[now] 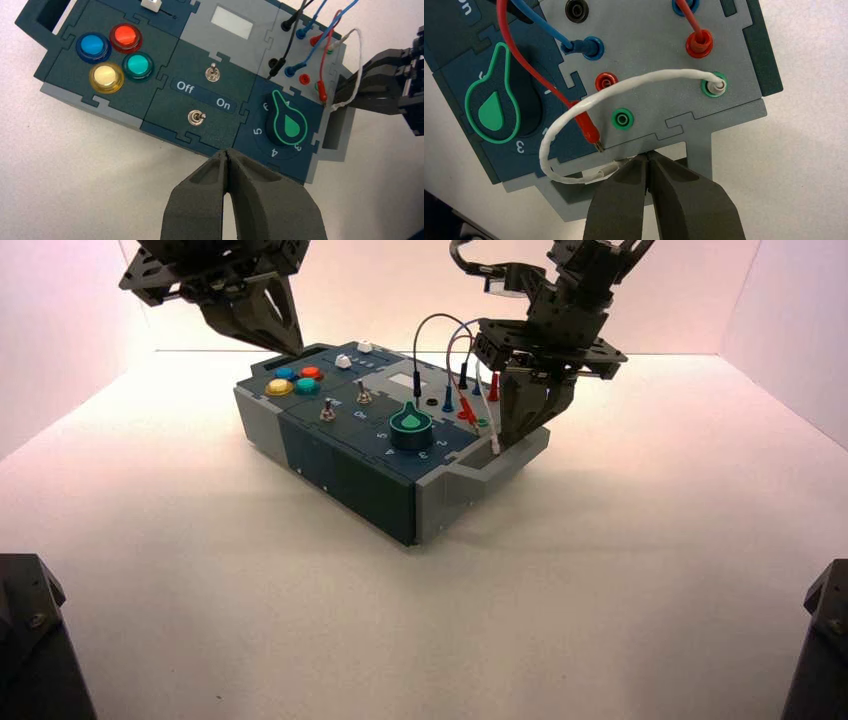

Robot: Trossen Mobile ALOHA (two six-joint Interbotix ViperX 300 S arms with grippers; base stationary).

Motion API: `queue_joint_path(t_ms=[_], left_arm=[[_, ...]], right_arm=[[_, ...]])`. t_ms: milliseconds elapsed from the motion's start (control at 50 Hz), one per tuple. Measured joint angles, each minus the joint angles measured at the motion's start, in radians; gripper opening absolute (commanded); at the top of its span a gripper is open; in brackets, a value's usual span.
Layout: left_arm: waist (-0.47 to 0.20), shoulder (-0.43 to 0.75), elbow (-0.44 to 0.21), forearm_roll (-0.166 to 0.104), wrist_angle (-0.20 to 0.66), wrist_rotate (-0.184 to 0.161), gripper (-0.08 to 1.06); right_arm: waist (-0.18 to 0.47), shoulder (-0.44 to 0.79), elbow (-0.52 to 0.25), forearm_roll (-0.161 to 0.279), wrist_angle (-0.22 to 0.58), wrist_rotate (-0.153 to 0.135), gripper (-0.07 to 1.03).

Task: Flip the bottom switch off with the left gripper.

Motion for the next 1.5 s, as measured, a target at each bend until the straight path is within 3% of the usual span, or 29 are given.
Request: queue_joint_path(t_ms=[640, 980, 1260, 1500], left_arm=[[-0.005, 0.181, -0.028, 0.0, -0.081, 0.011, -0.03], [-0.005, 0.19, -0.051, 0.003, -0.109, 0.014, -0.03], [-0.055, 0.193, -0.069, 0.0, -0.11, 0.0, -0.03], [-0.057, 0.193, -0.069, -0.009, -0.11, -0.003, -0.03]], right_arm=[[0.0, 0.003, -0.008, -0.005, 0.015, 0.0, -0.02], [0.0, 0.008, -0.011, -0.005, 0.018, 0.0, -0.02], [0.0, 0.008, -0.011, -0.006, 0.018, 0.0, -0.02], [0.0, 0.008, -0.011, -0.006, 0.02, 0.0, -0.02]])
